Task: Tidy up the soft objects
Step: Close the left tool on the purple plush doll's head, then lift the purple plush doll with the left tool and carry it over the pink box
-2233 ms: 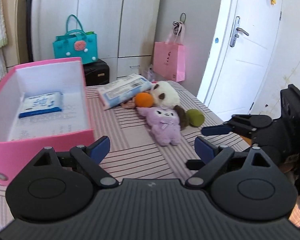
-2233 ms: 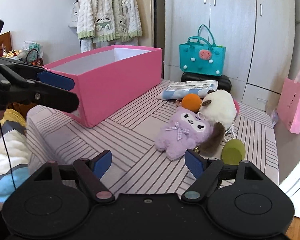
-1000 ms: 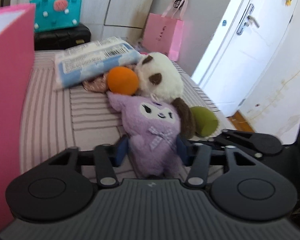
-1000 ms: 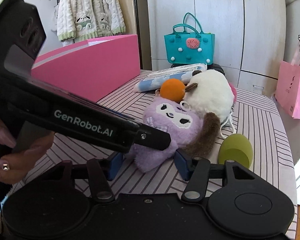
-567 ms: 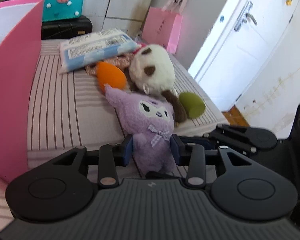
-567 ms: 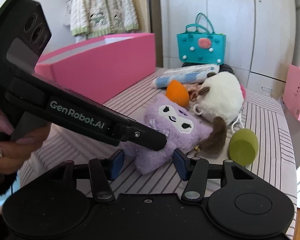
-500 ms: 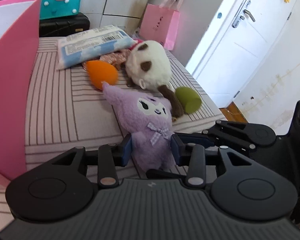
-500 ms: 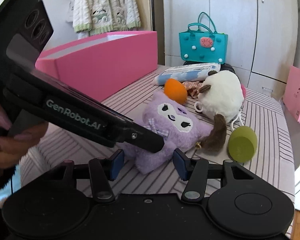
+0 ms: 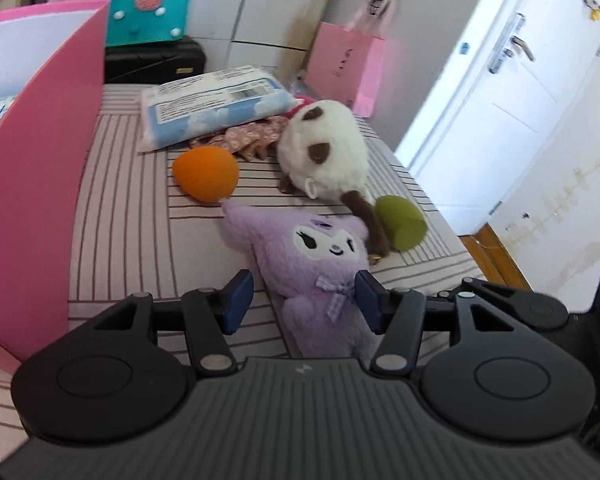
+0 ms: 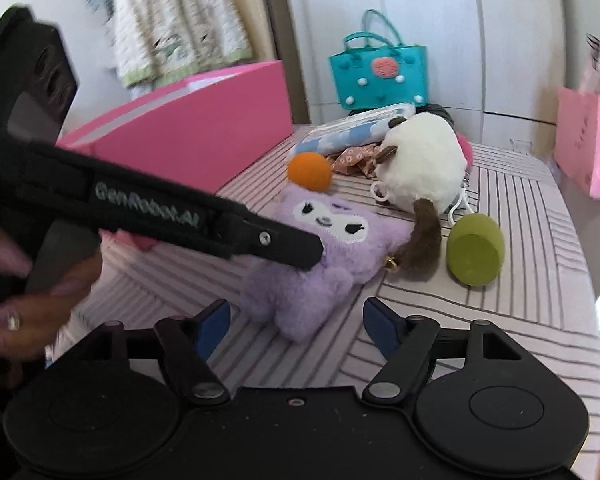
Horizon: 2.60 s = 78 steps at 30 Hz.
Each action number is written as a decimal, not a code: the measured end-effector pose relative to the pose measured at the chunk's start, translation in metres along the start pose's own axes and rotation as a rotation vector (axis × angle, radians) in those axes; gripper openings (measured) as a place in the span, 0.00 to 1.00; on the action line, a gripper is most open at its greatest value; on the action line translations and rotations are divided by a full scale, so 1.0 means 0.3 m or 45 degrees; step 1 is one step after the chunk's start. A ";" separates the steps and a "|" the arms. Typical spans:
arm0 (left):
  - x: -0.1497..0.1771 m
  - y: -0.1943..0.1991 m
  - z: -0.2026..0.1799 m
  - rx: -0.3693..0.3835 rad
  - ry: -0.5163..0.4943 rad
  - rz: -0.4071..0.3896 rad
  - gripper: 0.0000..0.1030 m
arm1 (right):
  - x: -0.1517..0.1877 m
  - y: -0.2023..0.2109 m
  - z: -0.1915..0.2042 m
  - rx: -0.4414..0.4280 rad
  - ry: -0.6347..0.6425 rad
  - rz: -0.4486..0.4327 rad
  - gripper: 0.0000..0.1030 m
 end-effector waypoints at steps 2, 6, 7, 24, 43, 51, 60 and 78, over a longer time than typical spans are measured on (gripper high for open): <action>-0.011 0.002 0.010 -0.004 0.038 -0.003 0.54 | -0.007 -0.017 0.004 0.023 -0.036 -0.024 0.80; -0.036 0.000 0.013 -0.035 -0.001 -0.020 0.54 | -0.021 -0.048 -0.001 0.105 -0.034 -0.039 0.82; -0.042 -0.001 0.013 -0.045 -0.007 -0.022 0.55 | -0.023 -0.050 0.002 0.104 -0.030 -0.040 0.82; -0.034 -0.009 -0.002 -0.043 -0.058 -0.077 0.38 | -0.028 -0.074 0.019 0.210 0.038 -0.083 0.66; -0.032 0.071 -0.025 -0.049 -0.055 -0.003 0.37 | -0.078 -0.026 0.028 0.005 -0.128 0.083 0.60; -0.036 0.138 -0.037 -0.069 -0.078 -0.005 0.37 | -0.103 -0.002 0.062 -0.068 -0.106 0.168 0.60; -0.037 0.260 -0.051 -0.051 -0.083 -0.043 0.37 | -0.144 0.065 0.107 -0.200 -0.122 0.219 0.61; -0.098 0.542 -0.026 0.076 -0.110 -0.170 0.37 | -0.307 0.220 0.301 -0.186 0.171 0.093 0.61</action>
Point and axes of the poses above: each gripper's, at about its wrist camera, not at the fingertips, and y roughly against the way its jaws point, z to its left, x to its underside, the point moved 7 cm from there along -y, roughly the way its jaws point
